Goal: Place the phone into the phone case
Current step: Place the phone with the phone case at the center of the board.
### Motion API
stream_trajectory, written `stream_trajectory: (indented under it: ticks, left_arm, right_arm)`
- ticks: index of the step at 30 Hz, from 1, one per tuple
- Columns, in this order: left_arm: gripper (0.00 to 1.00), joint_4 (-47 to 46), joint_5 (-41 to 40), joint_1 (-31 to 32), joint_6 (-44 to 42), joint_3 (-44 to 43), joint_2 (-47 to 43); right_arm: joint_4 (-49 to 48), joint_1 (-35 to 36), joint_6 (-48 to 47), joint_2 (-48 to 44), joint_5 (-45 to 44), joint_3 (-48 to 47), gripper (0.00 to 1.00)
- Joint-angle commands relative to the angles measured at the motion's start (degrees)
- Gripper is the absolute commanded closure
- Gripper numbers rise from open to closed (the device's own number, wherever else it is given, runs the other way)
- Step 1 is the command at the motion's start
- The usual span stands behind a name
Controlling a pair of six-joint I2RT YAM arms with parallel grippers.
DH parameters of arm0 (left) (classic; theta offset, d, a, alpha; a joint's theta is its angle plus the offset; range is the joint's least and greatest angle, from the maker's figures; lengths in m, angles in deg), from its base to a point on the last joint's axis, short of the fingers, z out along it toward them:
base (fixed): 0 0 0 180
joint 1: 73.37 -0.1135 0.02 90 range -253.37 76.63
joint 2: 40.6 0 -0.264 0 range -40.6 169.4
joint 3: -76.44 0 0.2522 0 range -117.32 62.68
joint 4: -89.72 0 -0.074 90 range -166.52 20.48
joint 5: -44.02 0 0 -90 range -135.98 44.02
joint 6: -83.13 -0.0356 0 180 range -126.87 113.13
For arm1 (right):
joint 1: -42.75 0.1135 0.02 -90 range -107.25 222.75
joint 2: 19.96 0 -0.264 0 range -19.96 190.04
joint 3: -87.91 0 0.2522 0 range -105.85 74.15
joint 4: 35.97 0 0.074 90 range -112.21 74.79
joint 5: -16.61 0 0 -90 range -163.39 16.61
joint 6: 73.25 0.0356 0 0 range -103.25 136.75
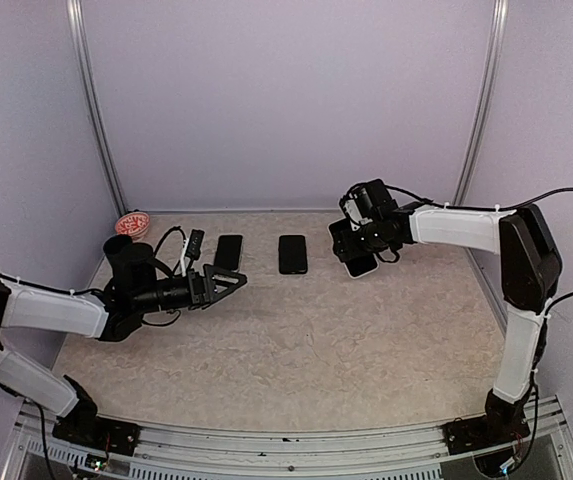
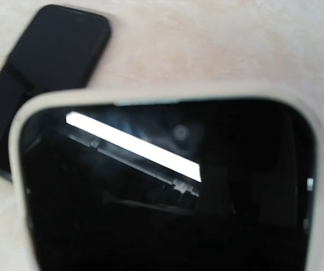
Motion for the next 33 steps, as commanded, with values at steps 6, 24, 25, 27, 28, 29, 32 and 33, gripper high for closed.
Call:
stream_trajectory:
  ticks: [6,24,25,27,28,29,32,33]
  left_arm:
    - [0.01,0.43,-0.72,-0.23,-1.29,1.51,-1.53]
    - [0.01,1.04,-1.74,0.47,-1.15,1.47,-1.64]
    - [0.01,1.16,-1.80,0.48,-1.14,1.45,-1.74]
    - [0.01,1.34,-1.90,0.48,-1.18,1.42,-1.81]
    - [0.01,1.40,-1.97,0.48,-1.14,1.37,-1.85]
    - [0.01,1.48,-1.99,0.48,-1.19,1.37,-1.85]
    - [0.01,1.59,-2.08,0.48,-1.28,1.37,-1.94]
    - [0.01,1.66,-2.09,0.48,-1.23,1.38,-2.01]
  right_arm:
    - [-3.80,-4.24,4.04,5.99,-0.52,-4.24,0.22]
    - [-3.77,-9.74,6.90,16.32,1.74,-13.11,0.21]
    - [-3.73,-9.87,7.20,16.80,2.21,-13.60,0.21]
    - [-3.32,-10.15,7.81,17.77,3.15,-14.81,0.21]
    - [-3.06,-10.31,8.05,18.28,3.55,-15.50,0.21]
    - [-2.85,-10.34,8.13,18.72,3.74,-16.23,0.21]
    - [-2.44,-10.55,8.46,19.85,3.54,-17.43,0.20]
    - [-2.38,-10.64,8.59,20.19,3.49,-17.76,0.20]
